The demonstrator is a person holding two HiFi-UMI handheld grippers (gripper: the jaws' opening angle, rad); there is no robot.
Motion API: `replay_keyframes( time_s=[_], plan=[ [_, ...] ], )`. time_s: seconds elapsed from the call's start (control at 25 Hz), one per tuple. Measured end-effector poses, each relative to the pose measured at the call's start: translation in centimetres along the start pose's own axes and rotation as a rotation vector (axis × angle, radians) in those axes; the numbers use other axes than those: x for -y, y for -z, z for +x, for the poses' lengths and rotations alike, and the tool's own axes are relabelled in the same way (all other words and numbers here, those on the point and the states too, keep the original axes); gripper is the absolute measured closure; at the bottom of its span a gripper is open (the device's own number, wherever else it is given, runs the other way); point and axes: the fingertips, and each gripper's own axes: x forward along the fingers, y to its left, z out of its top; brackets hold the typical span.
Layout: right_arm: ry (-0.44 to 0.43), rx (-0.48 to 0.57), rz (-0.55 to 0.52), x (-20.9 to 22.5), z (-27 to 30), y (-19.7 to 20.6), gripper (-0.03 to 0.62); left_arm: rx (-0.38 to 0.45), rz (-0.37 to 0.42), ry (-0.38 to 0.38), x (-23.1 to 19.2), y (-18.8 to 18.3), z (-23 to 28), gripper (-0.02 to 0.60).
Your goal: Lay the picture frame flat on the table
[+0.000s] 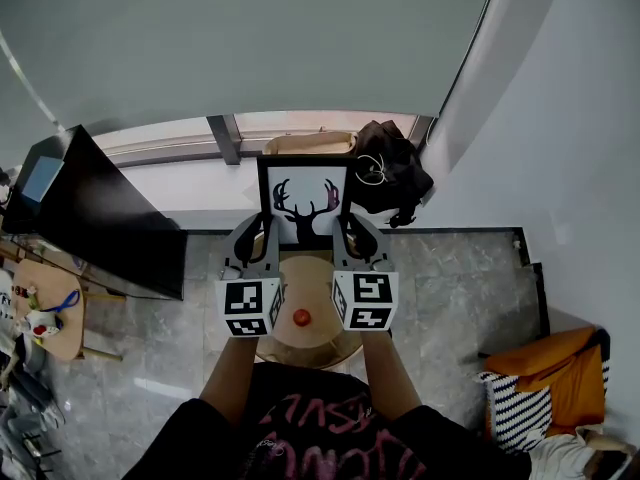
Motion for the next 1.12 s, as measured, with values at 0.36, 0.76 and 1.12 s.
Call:
replay_keyframes(
  time_s=[0.36,0.76,1.12],
  plan=[
    [-0.004,-0.022,0.014,-0.1,0.0,0.7,0.513,-0.017,-0.004,0.003,0.0,0.6,-0.1,0.511],
    [-0.013,-0.062,0.022,0.0,0.4,1.6,0.513,-0.055,-0.016,0.001,0.0,1.5,0.2,0.511],
    [-0.028,-0.099,0.032,-0.2,0.3,3.5,0.513,-0.092,-0.022,-0.010,0.1,3.3,-0.3,0.511]
  ],
)
